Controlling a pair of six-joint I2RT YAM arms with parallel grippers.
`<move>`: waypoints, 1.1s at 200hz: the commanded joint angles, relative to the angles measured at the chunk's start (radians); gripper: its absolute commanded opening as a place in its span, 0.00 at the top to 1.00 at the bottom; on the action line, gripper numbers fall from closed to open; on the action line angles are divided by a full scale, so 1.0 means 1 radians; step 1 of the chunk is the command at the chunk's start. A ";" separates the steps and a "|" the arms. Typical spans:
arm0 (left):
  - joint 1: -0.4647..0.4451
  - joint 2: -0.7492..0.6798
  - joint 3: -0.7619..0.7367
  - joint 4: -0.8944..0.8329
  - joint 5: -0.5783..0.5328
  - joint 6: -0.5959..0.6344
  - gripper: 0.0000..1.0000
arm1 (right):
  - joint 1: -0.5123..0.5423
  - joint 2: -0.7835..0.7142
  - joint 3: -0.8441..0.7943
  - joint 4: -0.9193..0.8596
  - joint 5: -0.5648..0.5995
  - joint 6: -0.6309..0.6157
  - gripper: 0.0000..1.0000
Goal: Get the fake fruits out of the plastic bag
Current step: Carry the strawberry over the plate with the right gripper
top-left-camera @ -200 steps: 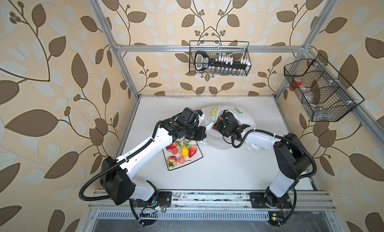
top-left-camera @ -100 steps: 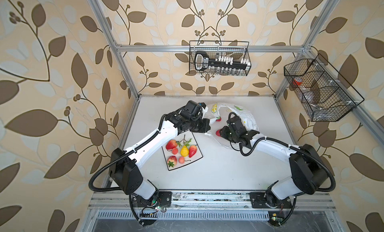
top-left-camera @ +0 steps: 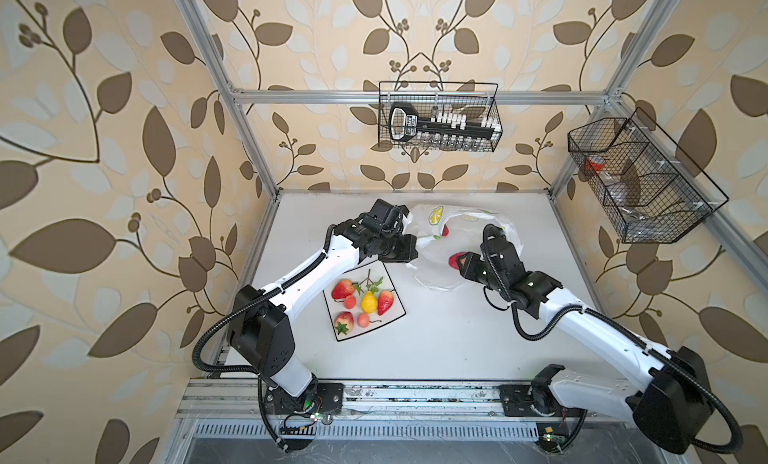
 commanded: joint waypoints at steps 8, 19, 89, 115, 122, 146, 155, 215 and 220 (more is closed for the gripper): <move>0.024 0.004 0.051 0.012 0.030 0.030 1.00 | -0.003 -0.076 0.018 -0.068 -0.017 -0.072 0.57; 0.032 0.011 0.054 0.012 0.034 0.032 1.00 | -0.003 -0.098 0.025 -0.086 -0.054 -0.094 0.57; 0.041 0.050 0.103 0.005 0.057 0.039 1.00 | 0.135 -0.147 0.067 -0.095 -0.181 -0.184 0.56; 0.042 0.054 0.114 -0.003 0.058 0.042 1.00 | 0.286 -0.091 0.068 -0.020 -0.131 -0.182 0.56; 0.041 0.052 0.114 -0.006 0.058 0.042 1.00 | 0.325 -0.070 0.072 0.000 -0.113 -0.182 0.55; 0.044 0.045 0.115 -0.015 0.054 0.046 1.00 | 0.436 0.028 0.094 0.069 -0.056 -0.191 0.55; 0.043 0.044 0.116 -0.019 0.054 0.047 1.00 | 0.471 0.068 0.111 0.093 -0.032 -0.198 0.55; 0.043 0.036 0.115 -0.032 0.047 0.050 1.00 | 0.545 0.312 0.195 0.257 0.048 -0.193 0.55; 0.044 0.035 0.117 -0.033 0.048 0.051 1.00 | 0.545 0.328 0.200 0.270 0.057 -0.187 0.55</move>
